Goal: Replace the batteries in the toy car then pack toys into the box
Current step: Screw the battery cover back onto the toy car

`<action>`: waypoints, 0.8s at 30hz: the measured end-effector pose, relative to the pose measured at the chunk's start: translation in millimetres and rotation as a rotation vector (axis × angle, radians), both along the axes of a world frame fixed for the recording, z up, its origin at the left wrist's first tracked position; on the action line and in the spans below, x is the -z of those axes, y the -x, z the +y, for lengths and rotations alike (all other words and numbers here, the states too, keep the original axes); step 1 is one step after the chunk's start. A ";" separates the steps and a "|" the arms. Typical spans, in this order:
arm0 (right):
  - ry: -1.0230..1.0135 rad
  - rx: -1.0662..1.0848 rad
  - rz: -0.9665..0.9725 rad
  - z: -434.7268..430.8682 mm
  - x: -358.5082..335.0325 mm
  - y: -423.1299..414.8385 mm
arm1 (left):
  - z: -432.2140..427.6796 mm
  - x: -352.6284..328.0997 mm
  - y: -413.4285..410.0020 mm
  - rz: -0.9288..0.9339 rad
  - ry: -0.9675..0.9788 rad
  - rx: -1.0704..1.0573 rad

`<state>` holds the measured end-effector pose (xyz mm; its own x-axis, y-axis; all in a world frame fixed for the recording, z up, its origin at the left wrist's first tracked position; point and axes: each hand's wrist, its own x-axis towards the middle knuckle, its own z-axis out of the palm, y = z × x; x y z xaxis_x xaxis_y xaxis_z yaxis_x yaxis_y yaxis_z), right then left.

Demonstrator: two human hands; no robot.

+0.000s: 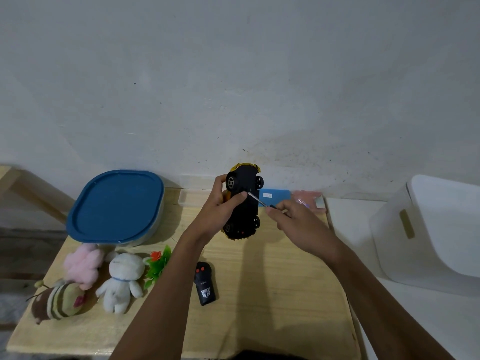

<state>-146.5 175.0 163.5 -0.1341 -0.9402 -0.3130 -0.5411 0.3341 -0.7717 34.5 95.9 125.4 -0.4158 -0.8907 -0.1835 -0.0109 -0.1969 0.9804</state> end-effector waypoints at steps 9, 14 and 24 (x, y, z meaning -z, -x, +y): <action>0.102 0.216 -0.189 6.2 31.8 24.6 | 8.6 57.3 31.5 -0.539 -0.090 0.063; 0.090 0.241 -0.190 9.9 46.0 37.0 | 36.2 101.4 59.5 -0.908 -0.012 0.156; 0.083 0.275 -0.190 7.5 47.2 65.3 | 51.5 132.7 98.3 -1.240 0.087 0.146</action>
